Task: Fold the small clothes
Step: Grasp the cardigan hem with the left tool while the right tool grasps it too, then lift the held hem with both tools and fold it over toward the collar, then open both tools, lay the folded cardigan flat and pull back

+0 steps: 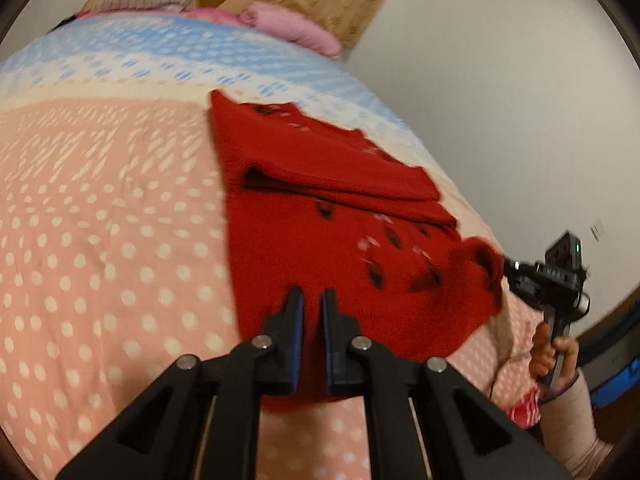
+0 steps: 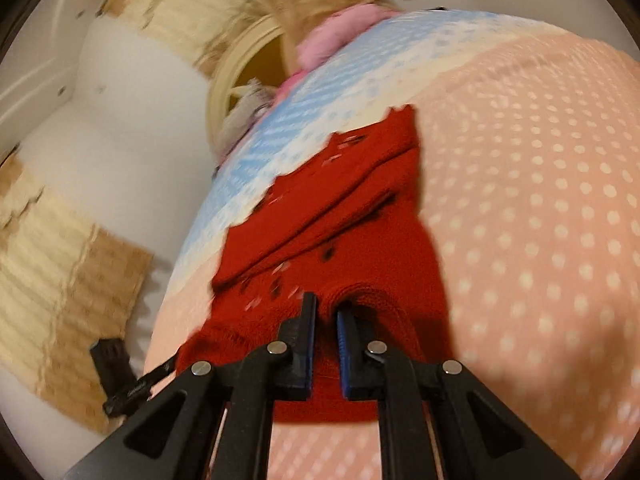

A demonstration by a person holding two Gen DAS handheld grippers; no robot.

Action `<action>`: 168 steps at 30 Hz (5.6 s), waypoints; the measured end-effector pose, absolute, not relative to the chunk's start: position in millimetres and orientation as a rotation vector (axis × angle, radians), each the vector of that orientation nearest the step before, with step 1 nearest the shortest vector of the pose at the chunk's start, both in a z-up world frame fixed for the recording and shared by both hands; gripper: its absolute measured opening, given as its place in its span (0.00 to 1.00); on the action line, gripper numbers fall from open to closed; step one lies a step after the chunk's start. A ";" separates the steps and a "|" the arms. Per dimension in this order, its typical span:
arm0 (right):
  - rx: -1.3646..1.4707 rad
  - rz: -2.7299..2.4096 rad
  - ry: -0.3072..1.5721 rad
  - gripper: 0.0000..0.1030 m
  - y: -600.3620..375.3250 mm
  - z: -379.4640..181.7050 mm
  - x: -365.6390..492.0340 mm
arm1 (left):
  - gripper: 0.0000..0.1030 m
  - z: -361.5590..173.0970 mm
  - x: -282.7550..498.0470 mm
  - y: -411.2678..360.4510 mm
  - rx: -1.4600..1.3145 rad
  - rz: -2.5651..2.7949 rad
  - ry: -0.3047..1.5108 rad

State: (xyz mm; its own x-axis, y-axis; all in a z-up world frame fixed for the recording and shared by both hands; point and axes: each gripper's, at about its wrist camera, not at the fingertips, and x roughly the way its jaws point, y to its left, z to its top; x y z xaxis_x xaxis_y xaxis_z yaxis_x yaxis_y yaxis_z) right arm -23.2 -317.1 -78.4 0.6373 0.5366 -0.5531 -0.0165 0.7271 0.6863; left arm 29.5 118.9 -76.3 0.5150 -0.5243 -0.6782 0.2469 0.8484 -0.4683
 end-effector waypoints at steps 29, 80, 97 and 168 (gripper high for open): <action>0.459 0.197 0.862 0.14 -285.4 -95.7 -0.8 | 0.40 -92.4 51.9 90.1 -0.151 -0.460 0.818; 0.044 -0.008 0.560 0.11 -246.9 -1.8 6.1 | 0.07 -46.8 90.7 106.8 -0.368 -0.435 0.705; -0.007 -0.030 0.554 0.11 -240.7 1.5 73.9 | 0.05 -43.9 150.7 110.1 -0.365 -0.346 0.718; 0.080 -0.006 0.821 0.45 -225.5 -95.4 90.8 | 0.59 -91.8 151.1 2.5 0.172 -0.008 0.794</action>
State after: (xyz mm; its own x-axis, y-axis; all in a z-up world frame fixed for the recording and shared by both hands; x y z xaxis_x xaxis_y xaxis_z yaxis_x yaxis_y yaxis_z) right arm 90.8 -225.5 -95.4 0.6815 0.0255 -0.7314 0.0364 0.9970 0.0687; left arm 151.1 2.5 -91.8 0.7018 0.0576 -0.7101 0.0715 0.9860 0.1506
